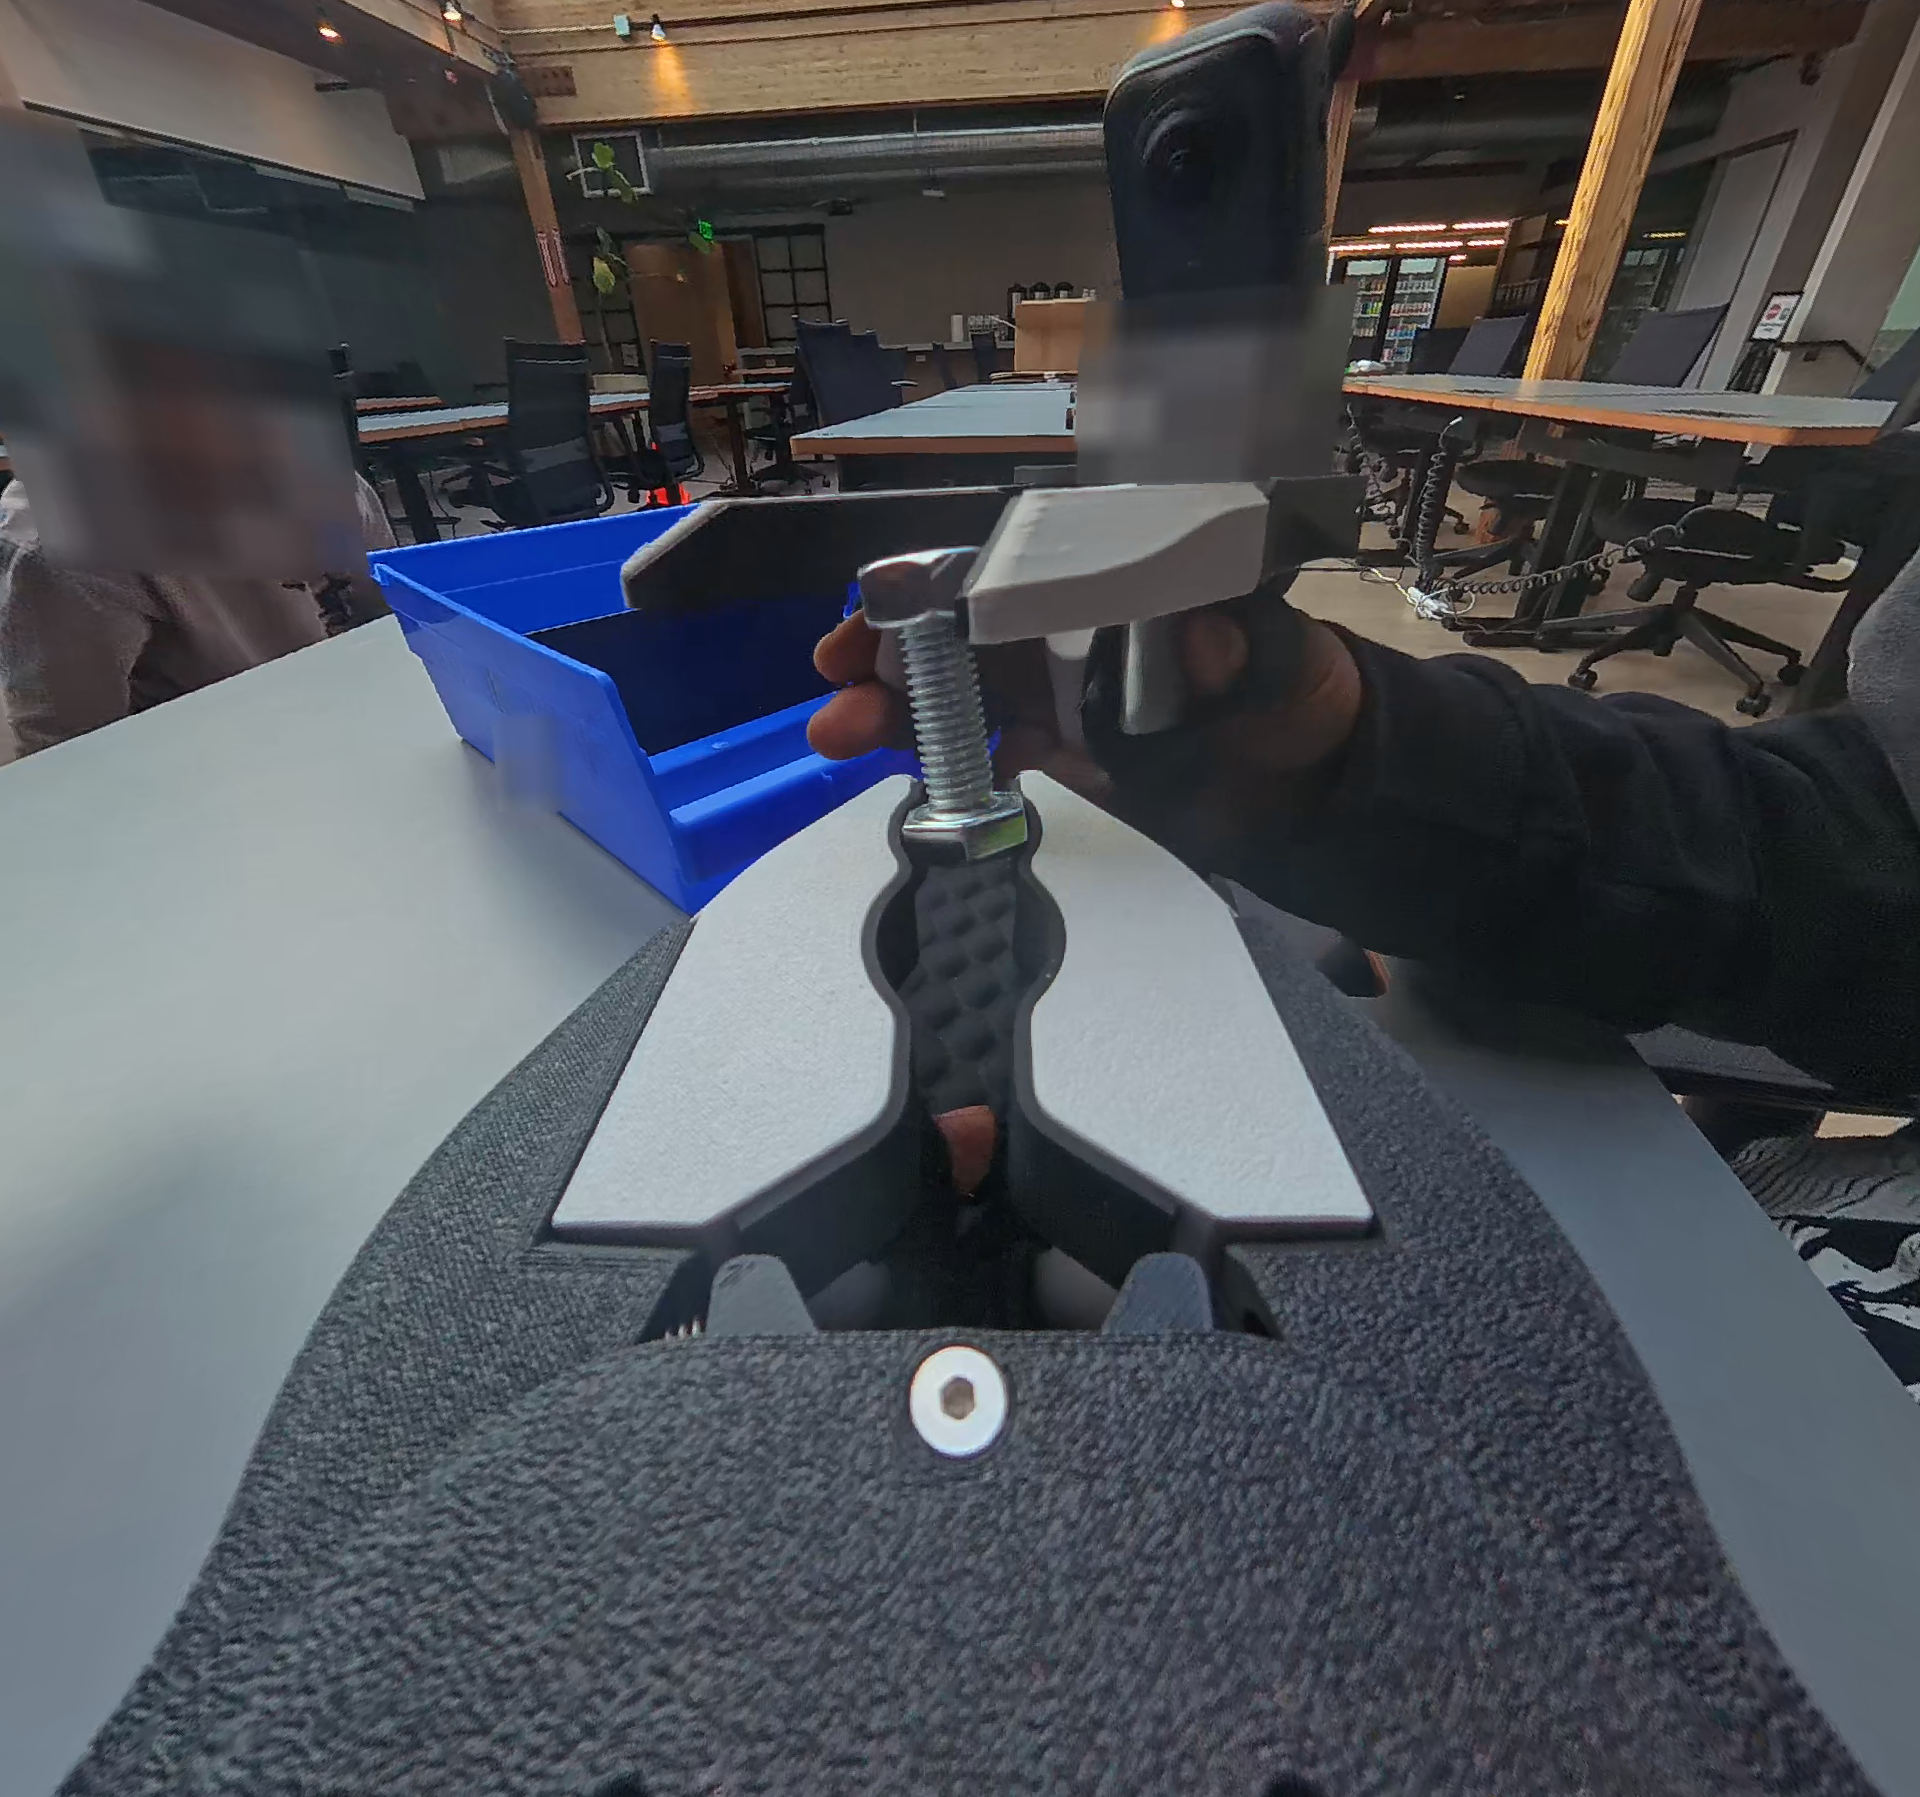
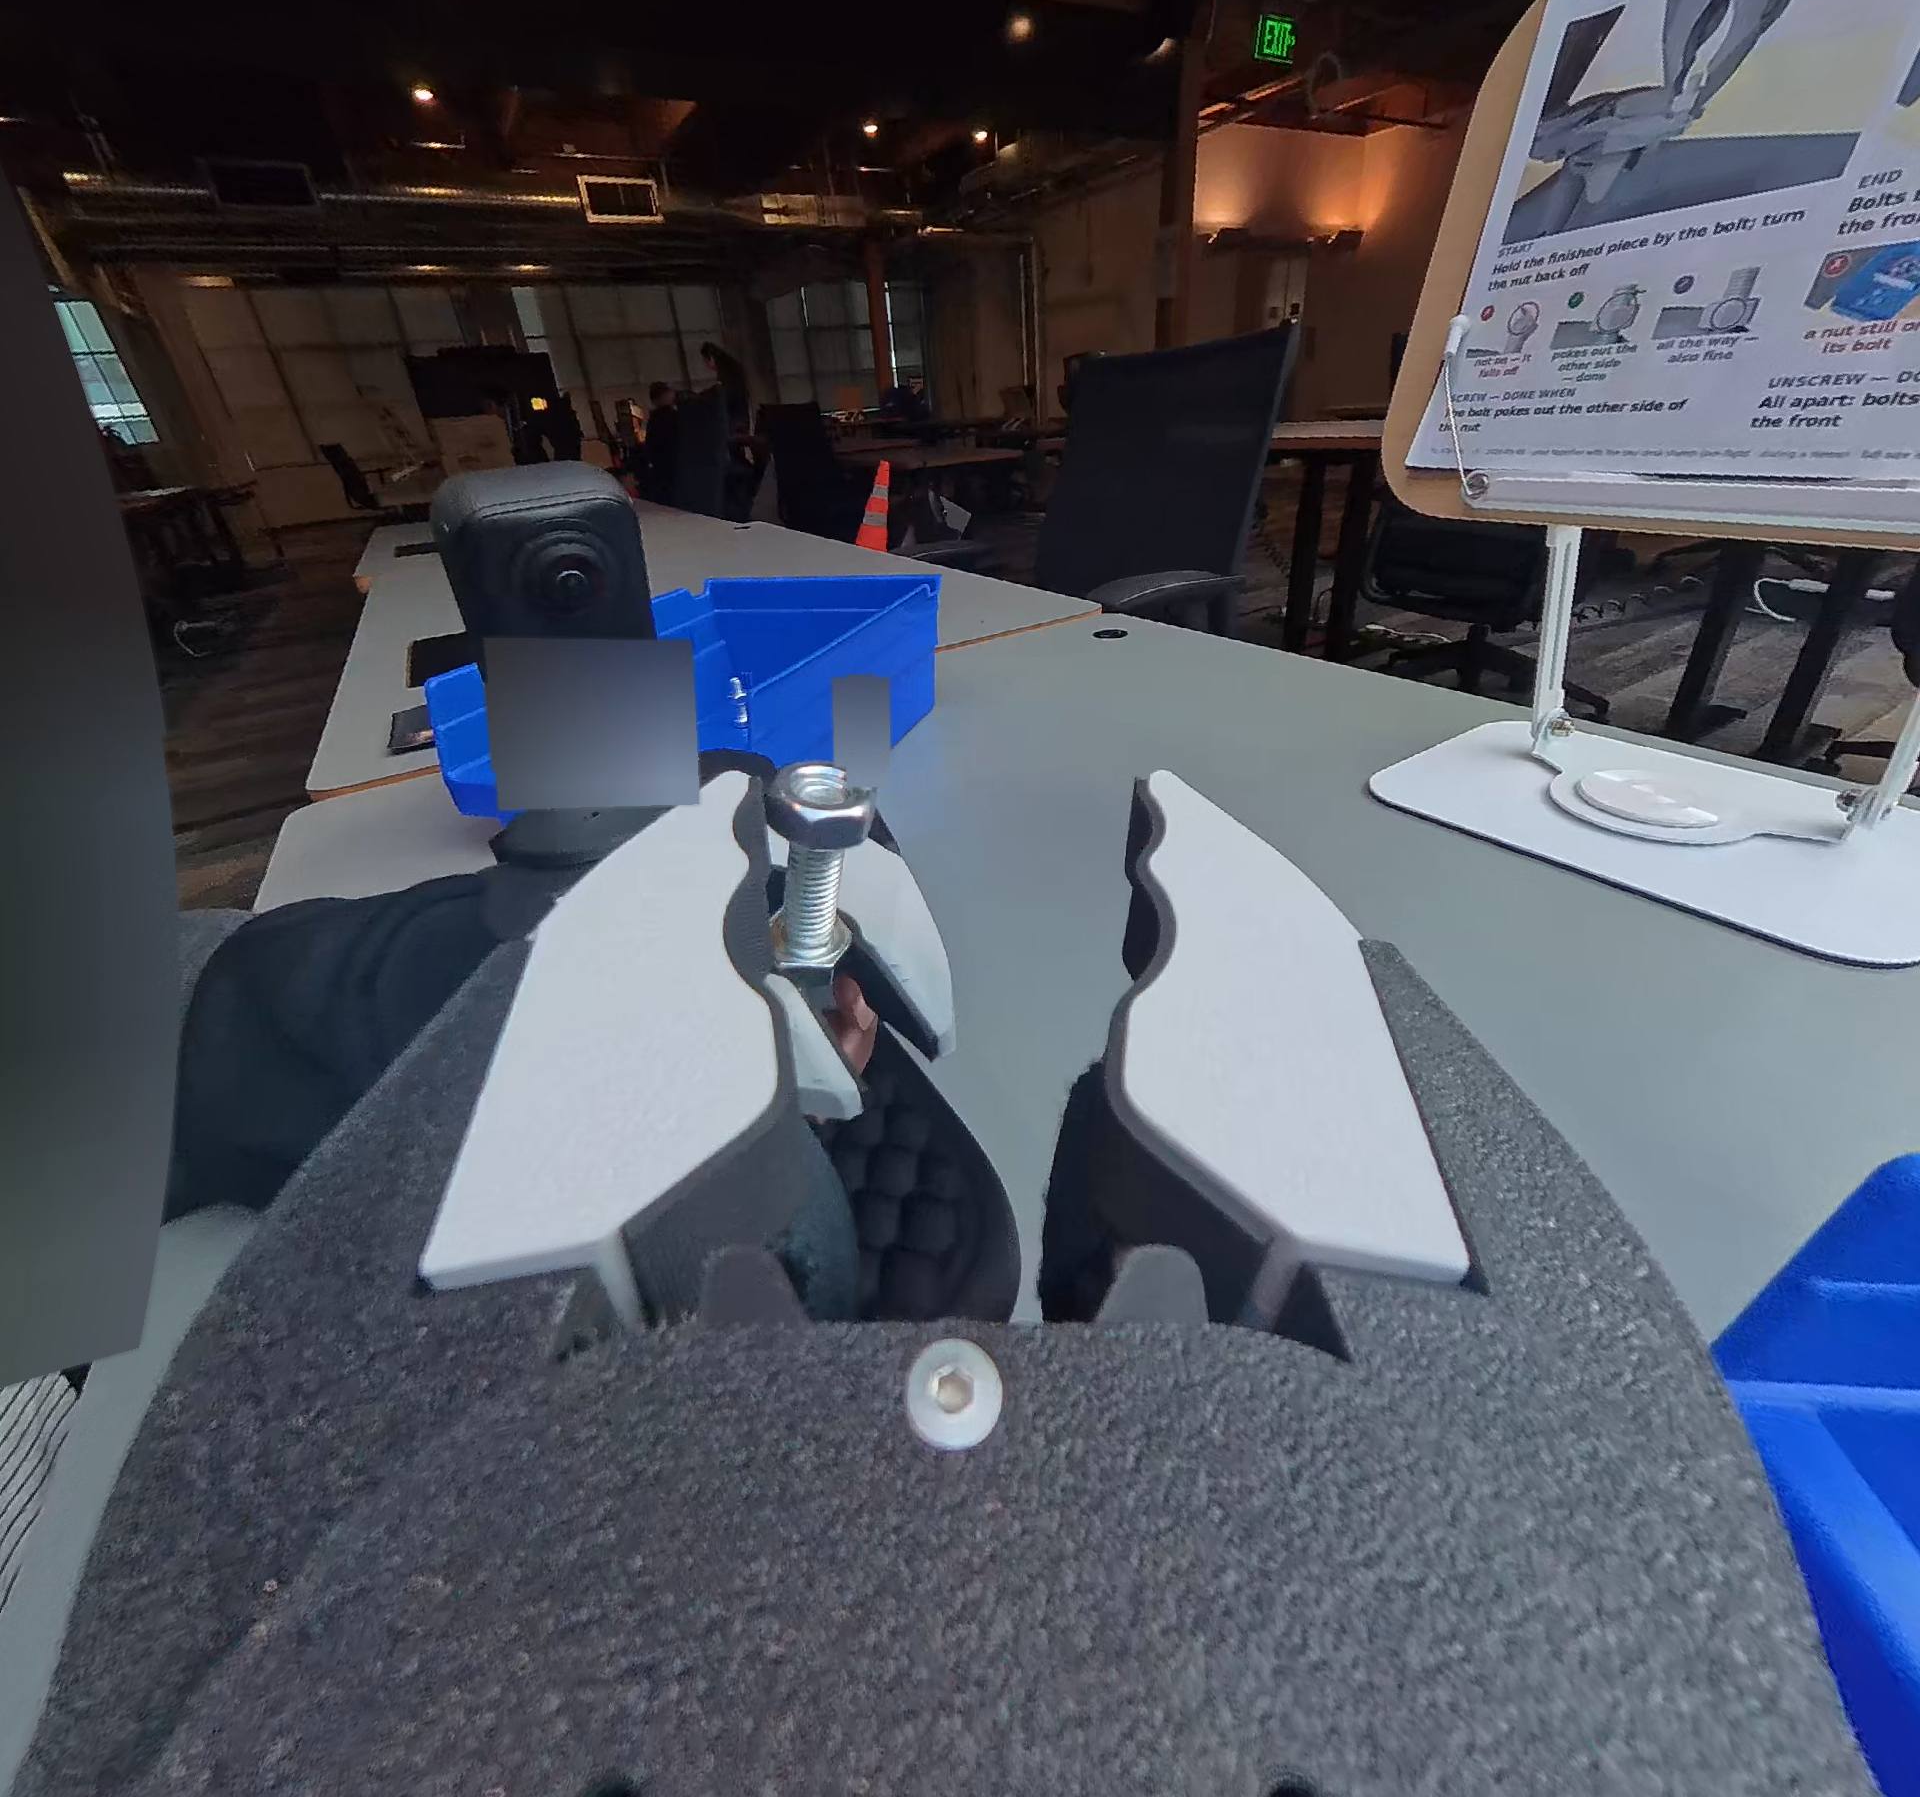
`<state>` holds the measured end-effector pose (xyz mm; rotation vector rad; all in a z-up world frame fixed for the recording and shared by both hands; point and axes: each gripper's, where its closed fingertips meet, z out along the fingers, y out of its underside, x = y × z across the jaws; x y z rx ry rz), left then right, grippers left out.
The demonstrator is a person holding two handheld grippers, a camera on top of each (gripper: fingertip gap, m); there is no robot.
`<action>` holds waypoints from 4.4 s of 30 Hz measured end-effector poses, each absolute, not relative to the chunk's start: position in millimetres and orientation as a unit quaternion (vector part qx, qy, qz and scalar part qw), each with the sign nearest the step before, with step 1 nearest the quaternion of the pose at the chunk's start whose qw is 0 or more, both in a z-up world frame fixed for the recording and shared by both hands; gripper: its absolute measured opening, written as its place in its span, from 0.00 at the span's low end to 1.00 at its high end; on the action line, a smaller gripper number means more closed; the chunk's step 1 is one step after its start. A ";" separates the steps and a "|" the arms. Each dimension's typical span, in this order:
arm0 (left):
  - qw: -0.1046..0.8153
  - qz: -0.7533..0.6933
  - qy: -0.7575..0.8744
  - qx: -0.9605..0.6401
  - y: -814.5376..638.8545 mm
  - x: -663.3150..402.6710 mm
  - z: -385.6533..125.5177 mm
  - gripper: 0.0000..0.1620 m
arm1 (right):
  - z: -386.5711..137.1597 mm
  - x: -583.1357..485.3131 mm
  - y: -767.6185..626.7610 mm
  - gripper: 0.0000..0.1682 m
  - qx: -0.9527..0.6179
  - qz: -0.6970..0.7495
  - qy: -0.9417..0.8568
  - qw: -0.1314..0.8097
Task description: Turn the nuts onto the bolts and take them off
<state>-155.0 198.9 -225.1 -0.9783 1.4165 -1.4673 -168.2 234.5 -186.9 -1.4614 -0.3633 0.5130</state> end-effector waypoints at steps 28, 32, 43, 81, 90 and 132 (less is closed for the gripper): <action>0.425 -0.588 0.567 -0.389 197.5 -155.3 -224.6 0.09 | -185.7 -166.2 230.3 0.38 -0.649 0.237 -0.157 0.706; 0.426 -0.589 0.566 -0.389 198.0 -155.5 -224.2 0.08 | -187.0 -156.3 223.1 0.37 -0.650 0.230 -0.152 0.708; 0.426 -0.588 0.567 -0.388 197.5 -155.5 -224.2 0.09 | -180.9 -173.7 232.7 0.40 -0.644 0.238 -0.172 0.707; 0.423 -0.594 0.565 -0.386 196.1 -155.7 -223.0 0.08 | -180.8 -156.0 219.1 0.39 -0.643 0.230 -0.170 0.710; 0.423 -0.593 0.566 -0.386 195.8 -155.6 -223.4 0.09 | -176.5 -174.3 237.5 0.39 -0.638 0.242 -0.184 0.707; 0.420 -0.571 0.583 -0.396 195.5 -152.5 -230.8 0.08 | -167.7 -160.9 200.3 0.29 -0.793 0.218 -0.452 0.346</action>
